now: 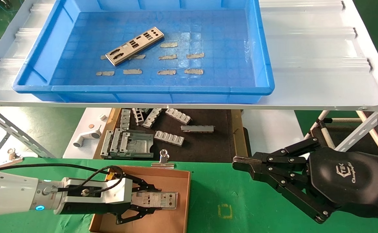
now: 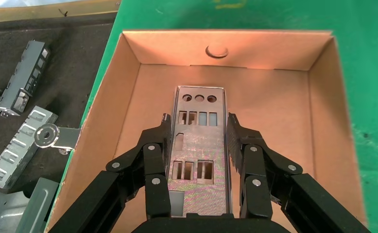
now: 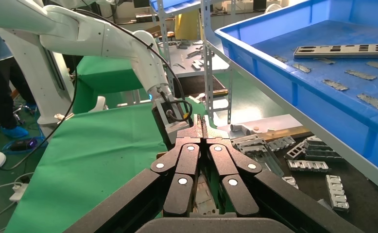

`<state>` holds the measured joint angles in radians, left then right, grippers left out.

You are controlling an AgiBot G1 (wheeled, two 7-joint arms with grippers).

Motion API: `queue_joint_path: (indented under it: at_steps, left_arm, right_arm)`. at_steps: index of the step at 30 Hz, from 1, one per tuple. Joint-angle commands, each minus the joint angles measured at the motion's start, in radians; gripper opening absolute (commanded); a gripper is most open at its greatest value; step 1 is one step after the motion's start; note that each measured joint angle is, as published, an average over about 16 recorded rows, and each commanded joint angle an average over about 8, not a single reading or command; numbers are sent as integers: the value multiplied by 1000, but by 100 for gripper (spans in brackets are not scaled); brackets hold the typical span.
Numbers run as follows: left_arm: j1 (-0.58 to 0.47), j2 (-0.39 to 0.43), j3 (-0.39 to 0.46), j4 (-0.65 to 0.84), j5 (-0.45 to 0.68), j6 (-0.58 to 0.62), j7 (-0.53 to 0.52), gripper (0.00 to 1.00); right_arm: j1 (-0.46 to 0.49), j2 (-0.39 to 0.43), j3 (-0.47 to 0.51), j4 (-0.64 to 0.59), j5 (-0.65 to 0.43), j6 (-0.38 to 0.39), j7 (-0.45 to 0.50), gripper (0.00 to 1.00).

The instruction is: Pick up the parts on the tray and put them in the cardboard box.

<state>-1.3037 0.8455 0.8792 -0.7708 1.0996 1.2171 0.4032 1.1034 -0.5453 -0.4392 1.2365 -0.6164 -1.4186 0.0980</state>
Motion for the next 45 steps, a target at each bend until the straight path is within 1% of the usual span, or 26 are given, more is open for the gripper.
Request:
queue_joint_path:
  at_steps: [1, 8, 10, 12, 13, 14, 15, 18, 20, 21, 22, 24, 38, 44, 45]
  left_arm:
    - [1, 10, 0, 16, 1, -5, 10, 0]
    - [1, 35, -2, 67, -3, -7, 31, 0]
    - [0, 41, -2, 81, -4, -5, 35, 2]
    - [-2, 47, -1, 93, -4, -4, 38, 7]
    - [-3, 49, -1, 99, -4, -3, 40, 13]
    - [-4, 52, -1, 105, -3, -3, 42, 20]
    - [-5, 54, -1, 110, -3, -2, 43, 31]
    - [-9, 59, -1, 124, -3, 2, 48, 66]
    - [-11, 61, 0, 133, -2, 3, 52, 86]
    - [-12, 63, 0, 136, -2, 3, 53, 93]
    - [-13, 64, 0, 140, -1, 3, 54, 98]
    - [-15, 66, 0, 145, 0, 4, 55, 100]
    - [-28, 69, 0, 164, -5, 24, 49, 100]
    - [-37, 54, -15, 163, -42, 70, 21, 100]
    - [-39, 50, -18, 162, -50, 80, 14, 100]
  right_arm:
    - [0, 0, 0, 0, 0, 0, 0, 0]
    - [0, 0, 0, 0, 0, 0, 0, 0]
    - [0, 0, 0, 0, 0, 0, 0, 0]
    - [0, 0, 0, 0, 0, 0, 0, 0]
    - [0, 0, 0, 0, 0, 0, 0, 0]
    - [0, 0, 0, 0, 0, 0, 0, 0]
    - [0, 0, 0, 0, 0, 0, 0, 0]
    - [0, 0, 0, 0, 0, 0, 0, 0]
    - [0, 0, 0, 0, 0, 0, 0, 0]
    - [0, 0, 0, 0, 0, 0, 0, 0]
    - [0, 0, 0, 0, 0, 0, 0, 0]
    - [0, 0, 0, 0, 0, 0, 0, 0]
    - [0, 0, 0, 0, 0, 0, 0, 0]
    - [0, 0, 0, 0, 0, 0, 0, 0]
    - [0, 0, 0, 0, 0, 0, 0, 3]
